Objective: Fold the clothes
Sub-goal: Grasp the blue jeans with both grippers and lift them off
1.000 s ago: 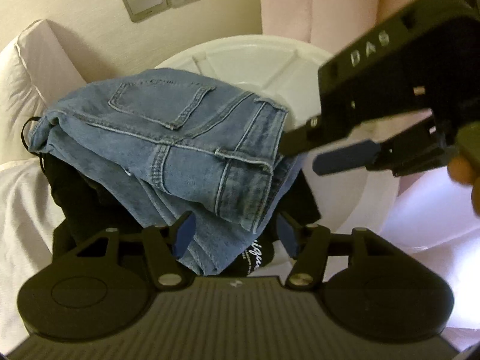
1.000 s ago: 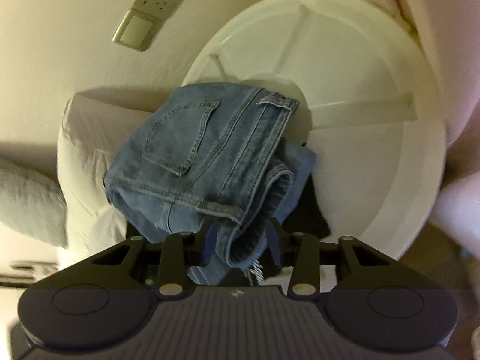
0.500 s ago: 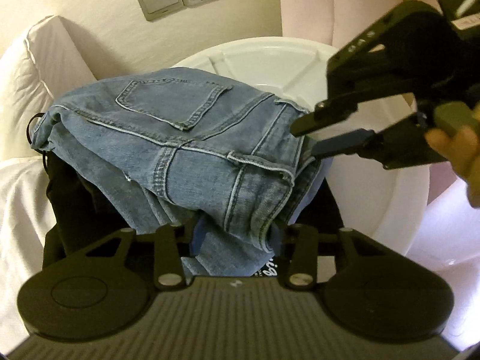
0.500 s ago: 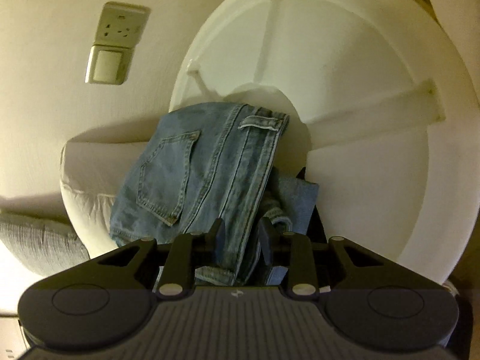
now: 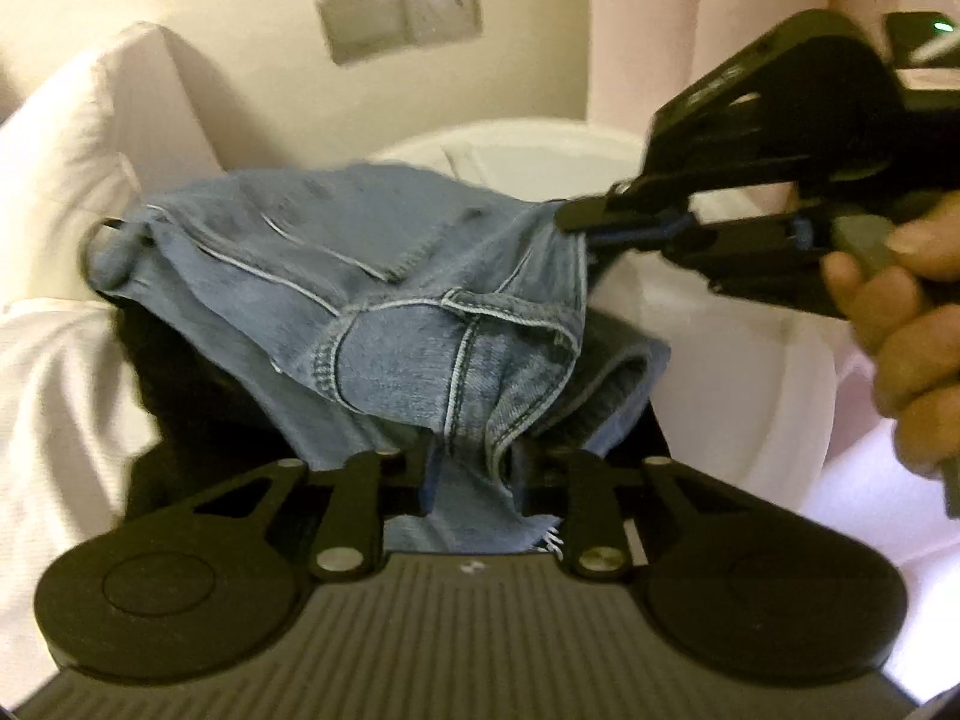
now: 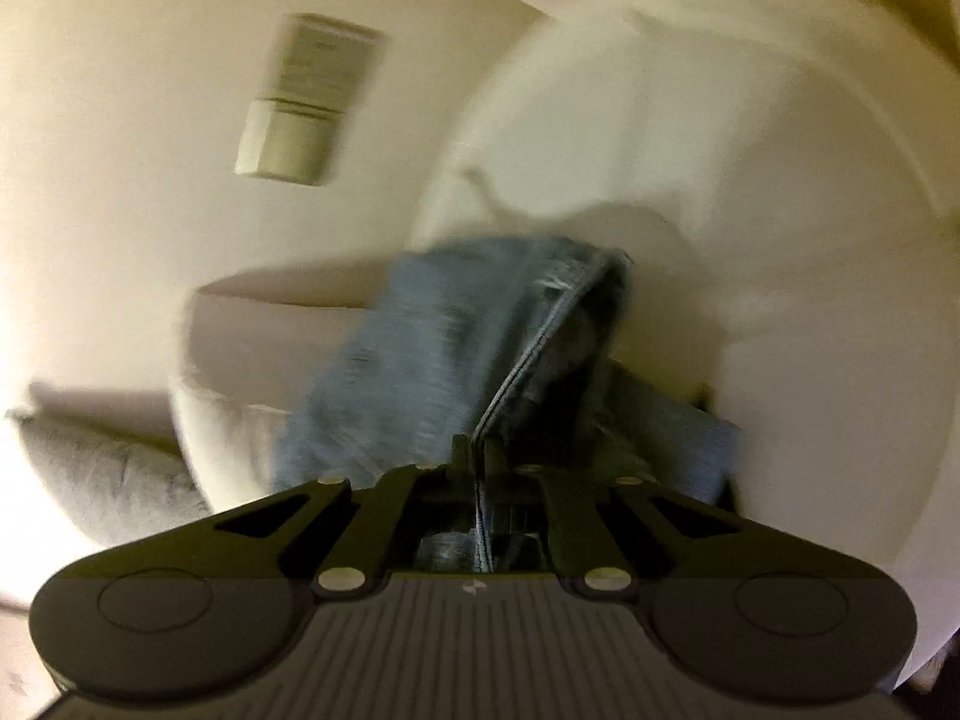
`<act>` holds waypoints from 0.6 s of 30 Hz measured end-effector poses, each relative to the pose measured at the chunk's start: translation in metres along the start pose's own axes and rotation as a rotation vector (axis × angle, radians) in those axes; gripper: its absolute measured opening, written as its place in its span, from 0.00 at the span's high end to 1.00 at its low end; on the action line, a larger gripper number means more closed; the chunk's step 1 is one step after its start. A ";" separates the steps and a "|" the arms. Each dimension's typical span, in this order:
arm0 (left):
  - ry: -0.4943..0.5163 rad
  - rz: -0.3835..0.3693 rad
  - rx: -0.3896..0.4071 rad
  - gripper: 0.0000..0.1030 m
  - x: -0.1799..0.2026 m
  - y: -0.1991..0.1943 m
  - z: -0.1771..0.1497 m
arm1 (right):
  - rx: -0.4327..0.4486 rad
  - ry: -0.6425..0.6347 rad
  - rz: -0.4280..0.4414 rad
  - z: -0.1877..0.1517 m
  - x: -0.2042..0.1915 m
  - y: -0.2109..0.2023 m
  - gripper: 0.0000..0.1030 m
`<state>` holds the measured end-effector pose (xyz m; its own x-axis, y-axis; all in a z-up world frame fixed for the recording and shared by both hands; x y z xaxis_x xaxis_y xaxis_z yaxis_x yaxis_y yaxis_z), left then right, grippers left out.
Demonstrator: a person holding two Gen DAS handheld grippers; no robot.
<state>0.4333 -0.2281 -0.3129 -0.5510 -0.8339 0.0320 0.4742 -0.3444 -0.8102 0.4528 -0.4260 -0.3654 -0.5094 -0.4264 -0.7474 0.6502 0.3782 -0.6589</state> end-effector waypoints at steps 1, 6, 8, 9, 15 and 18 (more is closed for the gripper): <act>-0.012 0.004 0.020 0.80 -0.004 -0.010 0.003 | 0.025 -0.019 0.024 -0.001 -0.012 -0.010 0.97; -0.080 0.065 0.158 0.86 -0.037 -0.086 0.017 | 0.096 -0.127 0.156 -0.021 -0.080 -0.057 0.97; -0.109 0.103 0.213 0.92 -0.053 -0.120 0.019 | 0.115 -0.207 0.206 -0.035 -0.115 -0.074 0.97; -0.124 0.124 0.243 0.94 -0.061 -0.138 0.019 | 0.122 -0.258 0.232 -0.045 -0.135 -0.081 0.97; -0.222 0.237 0.421 0.95 -0.102 -0.258 -0.008 | 0.163 -0.544 0.399 -0.119 -0.249 -0.127 0.97; -0.270 0.291 0.492 0.95 -0.115 -0.322 -0.040 | 0.171 -0.664 0.456 -0.171 -0.294 -0.152 0.97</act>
<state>0.3166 -0.0040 -0.0791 -0.1896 -0.9806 0.0494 0.8743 -0.1915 -0.4460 0.4070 -0.2174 -0.0595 0.2305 -0.6784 -0.6976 0.8167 0.5246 -0.2403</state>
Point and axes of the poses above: each gripper's, at about its wrist camera, not at the fingertips, and y roughly the way its jaws point, x to its right, z to its top, the point moved 5 cm from there along y, roughly the way its jaws point, and after that the axes turned 11 degrees about -z, right-handed, at the moved point
